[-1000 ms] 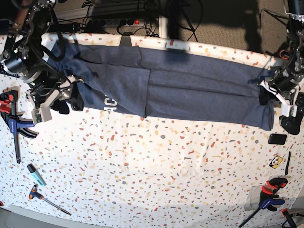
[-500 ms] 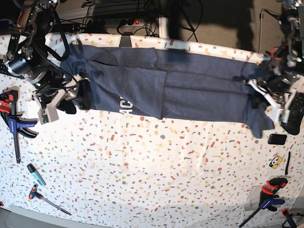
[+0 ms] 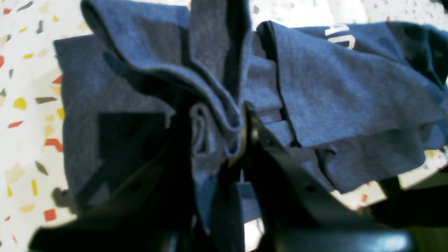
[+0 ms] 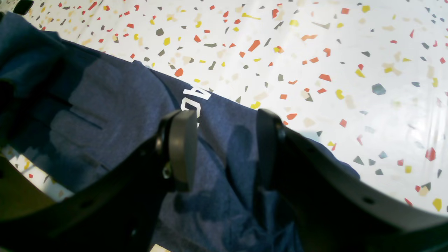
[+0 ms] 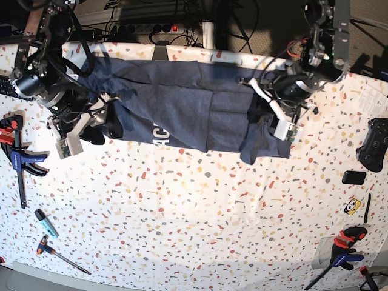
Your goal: Fold the T-shirt properly
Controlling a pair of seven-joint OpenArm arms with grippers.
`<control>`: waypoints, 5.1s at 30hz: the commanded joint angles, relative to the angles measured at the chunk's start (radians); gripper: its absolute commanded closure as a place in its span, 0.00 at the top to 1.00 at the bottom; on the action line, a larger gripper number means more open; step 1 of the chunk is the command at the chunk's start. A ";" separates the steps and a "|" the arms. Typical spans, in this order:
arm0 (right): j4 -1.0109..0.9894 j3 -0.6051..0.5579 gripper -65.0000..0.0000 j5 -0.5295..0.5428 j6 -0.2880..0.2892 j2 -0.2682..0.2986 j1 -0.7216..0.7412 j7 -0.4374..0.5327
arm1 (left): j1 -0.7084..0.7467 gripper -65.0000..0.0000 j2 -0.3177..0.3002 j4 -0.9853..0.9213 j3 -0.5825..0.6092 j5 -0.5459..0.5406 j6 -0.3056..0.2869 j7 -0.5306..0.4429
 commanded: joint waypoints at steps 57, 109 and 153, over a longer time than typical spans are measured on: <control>0.018 0.014 0.43 0.020 0.009 0.017 0.028 0.007 | -0.120 0.40 0.096 -0.192 0.240 -0.023 -0.008 -0.290; -0.522 0.065 0.34 0.210 0.023 0.092 0.061 -0.187 | -0.016 0.40 -0.142 -0.190 -0.151 -0.077 -0.022 -0.352; -0.243 0.010 0.00 0.419 0.023 0.002 0.064 -0.153 | 0.044 0.40 -0.109 -0.388 0.102 0.054 -0.023 -0.478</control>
